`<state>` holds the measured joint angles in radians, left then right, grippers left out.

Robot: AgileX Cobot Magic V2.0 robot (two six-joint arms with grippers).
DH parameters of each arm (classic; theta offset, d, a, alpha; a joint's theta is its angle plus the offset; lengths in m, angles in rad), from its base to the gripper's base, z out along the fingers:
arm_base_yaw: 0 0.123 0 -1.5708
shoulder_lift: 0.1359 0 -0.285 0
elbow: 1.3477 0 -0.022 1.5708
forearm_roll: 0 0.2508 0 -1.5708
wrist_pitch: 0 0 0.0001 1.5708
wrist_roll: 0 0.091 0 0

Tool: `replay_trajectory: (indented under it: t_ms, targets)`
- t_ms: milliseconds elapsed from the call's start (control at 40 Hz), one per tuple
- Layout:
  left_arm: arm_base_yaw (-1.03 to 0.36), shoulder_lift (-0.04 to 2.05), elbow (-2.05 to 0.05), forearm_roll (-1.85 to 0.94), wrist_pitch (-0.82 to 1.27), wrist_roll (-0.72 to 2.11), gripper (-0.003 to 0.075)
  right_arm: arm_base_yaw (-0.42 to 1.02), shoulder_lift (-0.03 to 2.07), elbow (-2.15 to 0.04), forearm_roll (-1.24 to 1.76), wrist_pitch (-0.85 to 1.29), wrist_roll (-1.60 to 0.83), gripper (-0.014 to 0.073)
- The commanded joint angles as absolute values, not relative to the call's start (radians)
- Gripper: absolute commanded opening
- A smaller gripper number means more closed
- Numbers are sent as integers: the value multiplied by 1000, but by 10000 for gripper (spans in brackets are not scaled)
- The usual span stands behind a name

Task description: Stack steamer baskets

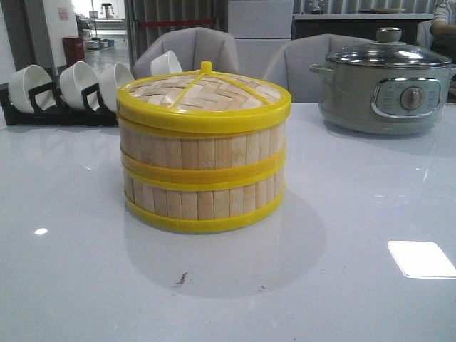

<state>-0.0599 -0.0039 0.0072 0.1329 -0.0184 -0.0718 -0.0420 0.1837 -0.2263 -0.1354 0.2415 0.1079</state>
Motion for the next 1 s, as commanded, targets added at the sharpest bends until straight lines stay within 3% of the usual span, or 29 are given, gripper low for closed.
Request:
replay_trajectory:
  t_ms: [0,300,649,974]
  targets:
    - [-59,-19,8,133,-106,-69,88,-49,197,-256,-151,151,105,52]
    - [-59,-19,8,133,-106,-69,88,-49,178,-256,-154,140,105,48]
    - [-59,-19,8,133,-106,-69,88,-50,-7,-202,-154,281,105,31]
    - [-59,-19,8,133,-106,-69,88,-50,-31,-9,-154,57,105,31]
